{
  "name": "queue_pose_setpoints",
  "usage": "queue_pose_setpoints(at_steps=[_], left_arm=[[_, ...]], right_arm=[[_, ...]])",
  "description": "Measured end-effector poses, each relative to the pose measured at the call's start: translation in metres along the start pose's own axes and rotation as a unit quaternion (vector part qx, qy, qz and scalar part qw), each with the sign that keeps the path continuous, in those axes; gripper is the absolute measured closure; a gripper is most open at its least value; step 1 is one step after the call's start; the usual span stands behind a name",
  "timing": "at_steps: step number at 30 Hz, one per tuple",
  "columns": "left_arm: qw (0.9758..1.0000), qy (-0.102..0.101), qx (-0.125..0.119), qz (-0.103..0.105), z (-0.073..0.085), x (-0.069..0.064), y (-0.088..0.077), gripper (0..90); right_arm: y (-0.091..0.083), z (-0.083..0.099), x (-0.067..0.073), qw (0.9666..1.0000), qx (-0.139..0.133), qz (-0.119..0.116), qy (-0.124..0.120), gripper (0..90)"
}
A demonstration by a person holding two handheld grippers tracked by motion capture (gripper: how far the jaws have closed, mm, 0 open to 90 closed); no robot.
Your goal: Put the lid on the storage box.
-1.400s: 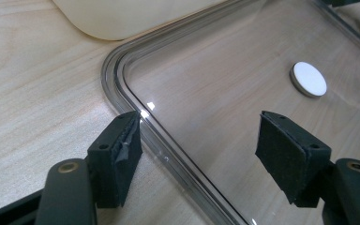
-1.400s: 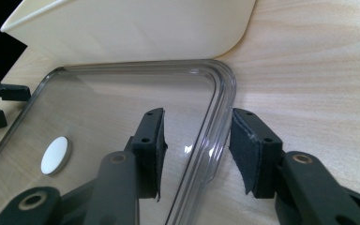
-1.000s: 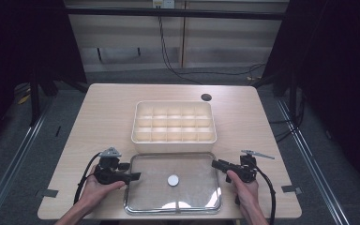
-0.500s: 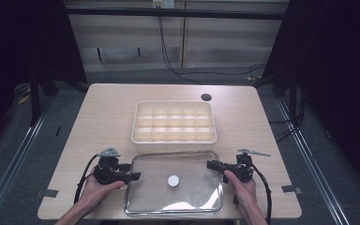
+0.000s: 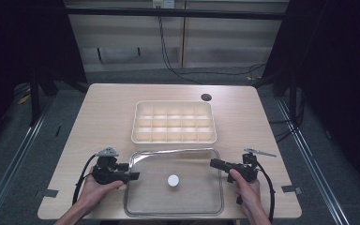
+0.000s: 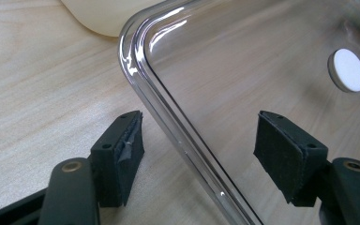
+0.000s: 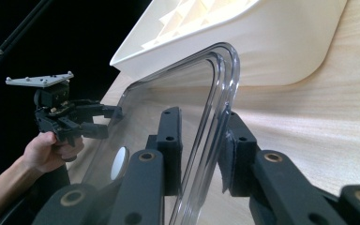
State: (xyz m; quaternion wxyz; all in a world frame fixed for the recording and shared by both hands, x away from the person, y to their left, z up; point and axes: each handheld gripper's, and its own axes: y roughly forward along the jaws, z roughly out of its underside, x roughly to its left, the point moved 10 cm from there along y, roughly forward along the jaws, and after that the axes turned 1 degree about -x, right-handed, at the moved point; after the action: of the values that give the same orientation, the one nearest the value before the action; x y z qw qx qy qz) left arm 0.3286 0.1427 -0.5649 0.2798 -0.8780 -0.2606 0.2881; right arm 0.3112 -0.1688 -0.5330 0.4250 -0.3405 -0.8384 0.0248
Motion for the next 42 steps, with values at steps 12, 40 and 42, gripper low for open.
queue_pose_setpoints(at_steps=[12, 40, 42], left_arm=[[0.9992, -0.023, -0.016, 0.029, -0.006, -0.003, -0.005, 48.0], [0.9943, -0.006, -0.1, 0.037, -0.045, -0.008, -0.047, 66.5], [0.9941, -0.006, -0.102, 0.038, -0.049, -0.007, -0.047, 67.3]], right_arm=[[0.0, -0.004, -0.001, 0.9995, 0.011, 0.026, -0.017, 70.8], [0.001, -0.025, 0.02, 0.9974, 0.003, 0.036, -0.063, 67.9], [0.001, -0.028, 0.022, 0.9968, 0.011, 0.045, -0.066, 67.9]])
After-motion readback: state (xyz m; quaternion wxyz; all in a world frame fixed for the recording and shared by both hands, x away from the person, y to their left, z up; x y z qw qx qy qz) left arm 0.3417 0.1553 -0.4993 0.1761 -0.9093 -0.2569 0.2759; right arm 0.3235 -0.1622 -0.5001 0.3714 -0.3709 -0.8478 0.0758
